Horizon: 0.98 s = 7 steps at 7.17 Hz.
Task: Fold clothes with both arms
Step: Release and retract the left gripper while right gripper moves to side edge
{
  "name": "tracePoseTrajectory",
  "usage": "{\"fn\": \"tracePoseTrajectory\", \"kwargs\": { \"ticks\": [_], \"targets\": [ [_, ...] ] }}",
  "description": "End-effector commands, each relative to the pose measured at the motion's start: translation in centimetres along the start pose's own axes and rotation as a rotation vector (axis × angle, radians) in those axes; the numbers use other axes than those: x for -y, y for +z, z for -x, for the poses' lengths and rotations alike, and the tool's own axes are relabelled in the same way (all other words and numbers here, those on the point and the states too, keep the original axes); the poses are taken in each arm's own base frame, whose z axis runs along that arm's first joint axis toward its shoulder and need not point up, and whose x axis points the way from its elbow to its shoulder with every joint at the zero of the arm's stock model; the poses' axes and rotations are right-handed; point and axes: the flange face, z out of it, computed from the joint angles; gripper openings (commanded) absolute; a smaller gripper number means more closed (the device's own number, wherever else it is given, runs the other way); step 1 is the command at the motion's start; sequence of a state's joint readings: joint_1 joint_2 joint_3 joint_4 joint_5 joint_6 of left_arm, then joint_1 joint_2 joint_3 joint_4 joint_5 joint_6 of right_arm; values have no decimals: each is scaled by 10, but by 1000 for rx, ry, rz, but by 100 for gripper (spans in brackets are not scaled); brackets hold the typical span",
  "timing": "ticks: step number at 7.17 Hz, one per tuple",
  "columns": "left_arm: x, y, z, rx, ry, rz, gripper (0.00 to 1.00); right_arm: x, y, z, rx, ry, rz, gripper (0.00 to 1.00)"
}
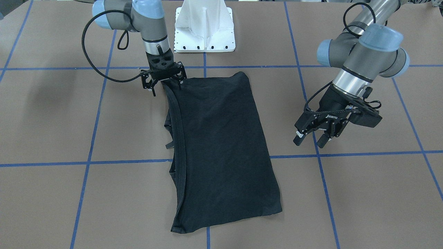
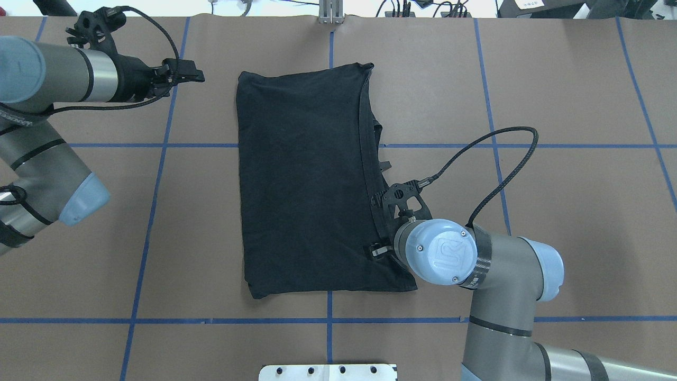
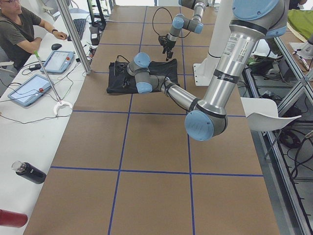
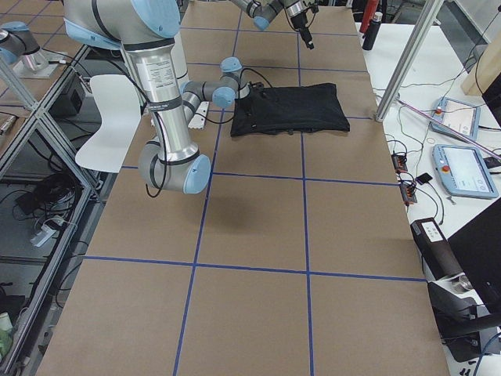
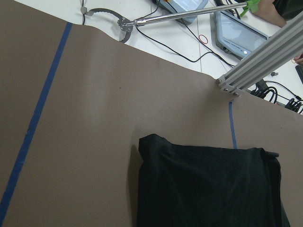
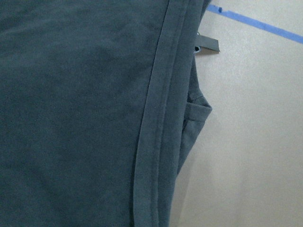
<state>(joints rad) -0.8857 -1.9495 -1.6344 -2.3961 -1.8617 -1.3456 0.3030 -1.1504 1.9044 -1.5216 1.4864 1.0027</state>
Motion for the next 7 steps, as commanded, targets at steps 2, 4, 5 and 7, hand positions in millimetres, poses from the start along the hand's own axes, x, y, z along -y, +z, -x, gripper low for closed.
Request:
{"fn": "tracePoseTrajectory", "kwargs": {
  "ticks": [2,4,5,7],
  "targets": [
    [0,0,0,1,-4,0,100,-20,15,1,-68,-82,35,99],
    [-1,2,1,3,-5,2,100,-25,21,3,-71,-90,53,99],
    [-2,2,1,3,-3,3,100,-26,22,3,-73,-90,56,98],
    [-2,1,-2,-3,-1,3,100,-22,26,-2,-83,-111,55,98]
  ]
}}
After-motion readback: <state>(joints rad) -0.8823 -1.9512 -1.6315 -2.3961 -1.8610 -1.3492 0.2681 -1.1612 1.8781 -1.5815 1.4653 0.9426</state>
